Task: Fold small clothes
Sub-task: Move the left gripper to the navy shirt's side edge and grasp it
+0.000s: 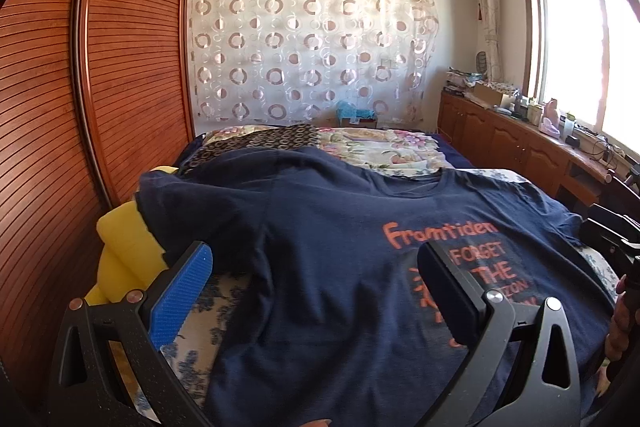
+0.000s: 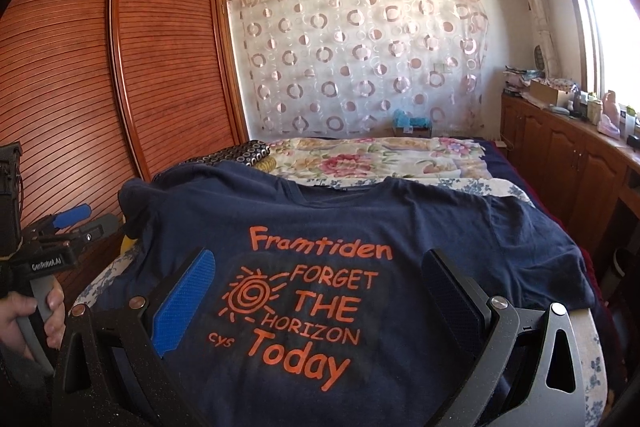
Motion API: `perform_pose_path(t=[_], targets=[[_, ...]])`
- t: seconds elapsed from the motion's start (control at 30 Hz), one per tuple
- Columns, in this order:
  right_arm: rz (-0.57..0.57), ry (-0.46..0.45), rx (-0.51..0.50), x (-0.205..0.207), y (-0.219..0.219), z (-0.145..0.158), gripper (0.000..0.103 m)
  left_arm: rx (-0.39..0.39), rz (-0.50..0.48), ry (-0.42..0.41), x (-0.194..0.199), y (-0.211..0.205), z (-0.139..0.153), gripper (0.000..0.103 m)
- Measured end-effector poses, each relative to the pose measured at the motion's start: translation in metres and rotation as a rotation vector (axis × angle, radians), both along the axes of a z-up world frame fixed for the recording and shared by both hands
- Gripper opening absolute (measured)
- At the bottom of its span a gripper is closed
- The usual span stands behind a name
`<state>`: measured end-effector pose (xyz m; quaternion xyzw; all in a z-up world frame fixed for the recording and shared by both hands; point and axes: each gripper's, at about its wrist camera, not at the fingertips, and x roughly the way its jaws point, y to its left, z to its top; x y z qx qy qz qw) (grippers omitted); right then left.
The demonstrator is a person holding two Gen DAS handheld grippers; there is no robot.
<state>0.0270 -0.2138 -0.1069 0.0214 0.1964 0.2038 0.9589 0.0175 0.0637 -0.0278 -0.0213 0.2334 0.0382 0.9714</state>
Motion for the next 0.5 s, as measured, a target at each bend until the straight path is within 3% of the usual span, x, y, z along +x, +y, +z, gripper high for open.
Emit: perform_pose_path(t=[0.43, 0.5], targets=[[0.107, 0.057, -0.043, 0.028, 0.013, 0.004, 0.102, 0.012, -0.017, 0.039, 0.023, 0.077, 0.014, 0.103], [0.135, 0.071, -0.044, 0.036, 0.016, 0.006, 0.102, 0.009, -0.030, 0.062, 0.033, 0.088, 0.015, 0.098]])
